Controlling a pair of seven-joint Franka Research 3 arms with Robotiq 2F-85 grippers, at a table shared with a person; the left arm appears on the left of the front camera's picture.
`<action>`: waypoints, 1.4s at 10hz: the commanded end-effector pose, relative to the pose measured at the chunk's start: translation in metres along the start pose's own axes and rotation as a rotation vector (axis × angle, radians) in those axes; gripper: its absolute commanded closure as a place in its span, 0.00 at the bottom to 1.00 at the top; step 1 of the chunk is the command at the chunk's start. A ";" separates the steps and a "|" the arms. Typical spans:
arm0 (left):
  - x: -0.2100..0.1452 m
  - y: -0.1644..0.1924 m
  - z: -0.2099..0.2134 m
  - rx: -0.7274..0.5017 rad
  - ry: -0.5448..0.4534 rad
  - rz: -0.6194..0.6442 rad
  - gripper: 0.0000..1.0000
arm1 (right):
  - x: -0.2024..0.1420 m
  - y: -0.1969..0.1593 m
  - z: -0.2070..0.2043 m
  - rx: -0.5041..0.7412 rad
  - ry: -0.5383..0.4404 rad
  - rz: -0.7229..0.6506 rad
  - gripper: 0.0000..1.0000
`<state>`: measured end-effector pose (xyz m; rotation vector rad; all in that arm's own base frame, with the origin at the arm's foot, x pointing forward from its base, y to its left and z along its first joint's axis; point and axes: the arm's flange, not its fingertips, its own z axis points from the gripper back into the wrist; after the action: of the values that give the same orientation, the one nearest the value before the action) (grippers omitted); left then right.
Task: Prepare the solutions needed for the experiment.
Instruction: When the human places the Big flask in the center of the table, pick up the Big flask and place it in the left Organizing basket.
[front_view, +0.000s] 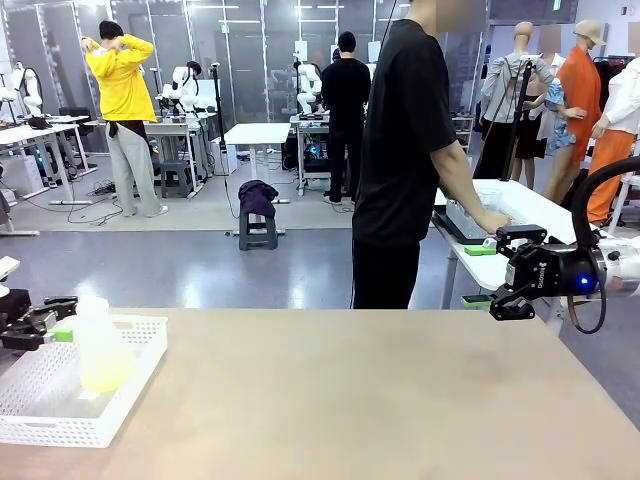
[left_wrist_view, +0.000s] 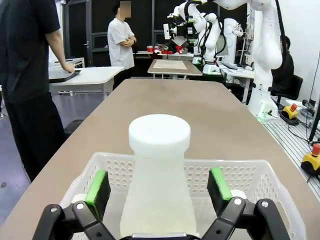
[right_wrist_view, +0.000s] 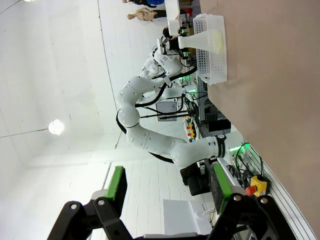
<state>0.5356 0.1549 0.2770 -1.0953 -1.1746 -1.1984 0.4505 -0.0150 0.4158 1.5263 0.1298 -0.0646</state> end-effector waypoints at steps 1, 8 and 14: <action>0.007 -0.008 0.002 0.052 -0.016 0.026 0.00 | 0.000 0.001 -0.001 0.003 0.005 0.003 0.16; 0.001 -0.005 0.010 0.029 -0.008 0.011 0.00 | 0.000 0.001 -0.001 0.003 0.005 0.003 0.16; 0.011 -0.018 0.038 0.084 -0.049 0.198 0.00 | 0.000 0.001 -0.001 0.003 0.005 0.003 0.16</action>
<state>0.5226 0.1794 0.2796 -1.1100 -1.1495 -1.0672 0.4505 -0.0150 0.4158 1.5263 0.1298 -0.0646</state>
